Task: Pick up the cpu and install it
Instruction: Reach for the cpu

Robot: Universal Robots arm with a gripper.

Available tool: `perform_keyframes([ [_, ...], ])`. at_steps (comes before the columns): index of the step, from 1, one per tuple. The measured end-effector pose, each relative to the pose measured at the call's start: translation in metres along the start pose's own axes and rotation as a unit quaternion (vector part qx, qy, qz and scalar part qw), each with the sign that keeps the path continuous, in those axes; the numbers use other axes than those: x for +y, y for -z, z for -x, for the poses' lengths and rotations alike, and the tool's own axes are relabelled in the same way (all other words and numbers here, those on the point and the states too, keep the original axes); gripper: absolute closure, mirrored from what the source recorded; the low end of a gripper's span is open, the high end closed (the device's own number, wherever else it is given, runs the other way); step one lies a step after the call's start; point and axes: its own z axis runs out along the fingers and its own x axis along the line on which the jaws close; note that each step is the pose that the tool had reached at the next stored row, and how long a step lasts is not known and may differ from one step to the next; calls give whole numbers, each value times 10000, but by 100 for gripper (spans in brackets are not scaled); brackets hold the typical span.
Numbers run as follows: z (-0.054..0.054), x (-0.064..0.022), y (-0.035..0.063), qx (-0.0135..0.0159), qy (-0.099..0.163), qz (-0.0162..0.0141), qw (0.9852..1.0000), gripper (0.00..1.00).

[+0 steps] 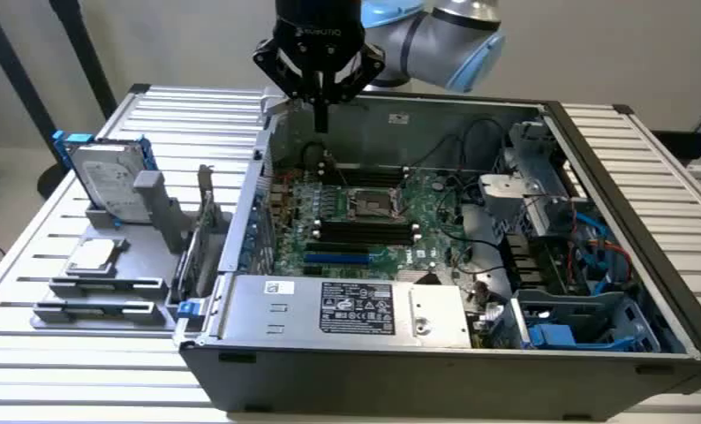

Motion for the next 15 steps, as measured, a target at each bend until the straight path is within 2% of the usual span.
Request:
perform_keyframes([
  [10, -10, 0, 1, 0, -1, -1, 10000, 89],
  [15, -220, -15, -9, 0, 0, 0, 10000, 89],
])
